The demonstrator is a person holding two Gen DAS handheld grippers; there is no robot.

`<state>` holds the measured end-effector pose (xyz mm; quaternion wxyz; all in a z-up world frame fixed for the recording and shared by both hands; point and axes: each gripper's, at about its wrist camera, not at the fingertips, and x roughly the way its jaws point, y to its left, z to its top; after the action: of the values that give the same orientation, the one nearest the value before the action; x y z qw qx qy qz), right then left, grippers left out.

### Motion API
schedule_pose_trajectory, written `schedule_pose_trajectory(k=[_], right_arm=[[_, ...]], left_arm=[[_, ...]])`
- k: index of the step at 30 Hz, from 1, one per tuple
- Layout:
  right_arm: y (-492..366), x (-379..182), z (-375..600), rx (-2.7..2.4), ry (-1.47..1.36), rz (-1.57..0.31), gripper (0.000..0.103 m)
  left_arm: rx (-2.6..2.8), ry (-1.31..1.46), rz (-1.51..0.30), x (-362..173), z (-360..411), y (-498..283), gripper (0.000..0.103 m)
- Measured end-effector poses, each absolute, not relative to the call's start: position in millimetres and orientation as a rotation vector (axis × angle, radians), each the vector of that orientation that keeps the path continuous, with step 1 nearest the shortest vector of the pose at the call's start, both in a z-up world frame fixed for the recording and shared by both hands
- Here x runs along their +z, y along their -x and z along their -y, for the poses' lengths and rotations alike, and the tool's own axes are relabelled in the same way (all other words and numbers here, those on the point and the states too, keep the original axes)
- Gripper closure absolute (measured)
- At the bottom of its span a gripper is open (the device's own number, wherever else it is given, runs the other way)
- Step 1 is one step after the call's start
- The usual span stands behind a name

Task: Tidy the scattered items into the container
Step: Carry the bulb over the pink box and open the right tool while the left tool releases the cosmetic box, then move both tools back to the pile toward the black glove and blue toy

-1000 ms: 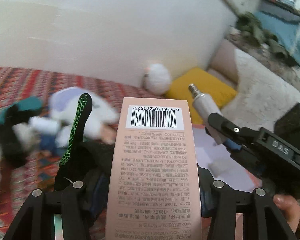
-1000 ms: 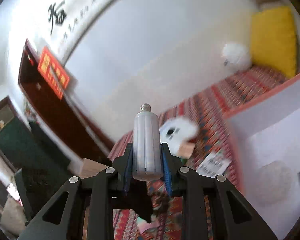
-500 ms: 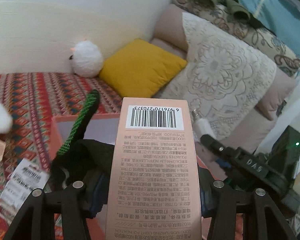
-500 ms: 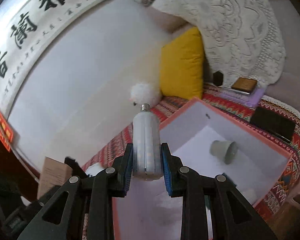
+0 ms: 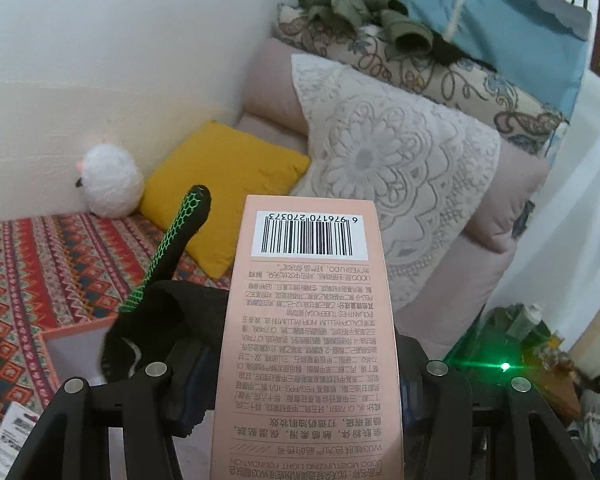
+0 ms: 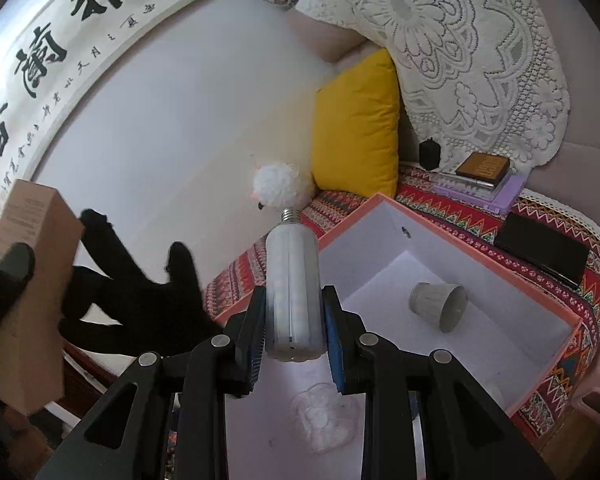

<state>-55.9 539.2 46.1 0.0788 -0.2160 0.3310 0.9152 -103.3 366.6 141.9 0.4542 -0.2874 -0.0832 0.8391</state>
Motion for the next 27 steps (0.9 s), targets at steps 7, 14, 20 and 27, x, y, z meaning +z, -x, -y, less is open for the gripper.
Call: schedule_pose_trajectory(k=[7,14,20,27], right_arm=[[48.0,48.7,-537.5,2.577,0.569,-0.846,0.000],[10.1,98.4,-496.4,2.703,0.325,-0.971,0.000],[-67.4,183.7,-398.7,3.041,-0.219,-1.025,0.000],[-56.1,230.9,-291.2,3.417,-0.303,-1.292,0.000]], left_arm=[[2.201,0.738,0.141,118.9,-355.7,113.0,0.004],[2.400,0.664,0.289,137.1,-263.2,88.4,0.004],[2.801,0.325,0.349,200.3,-98.1,-15.5,0.001],[3.319,-0.146,0.301,280.2,46.4,-117.0,0.001]])
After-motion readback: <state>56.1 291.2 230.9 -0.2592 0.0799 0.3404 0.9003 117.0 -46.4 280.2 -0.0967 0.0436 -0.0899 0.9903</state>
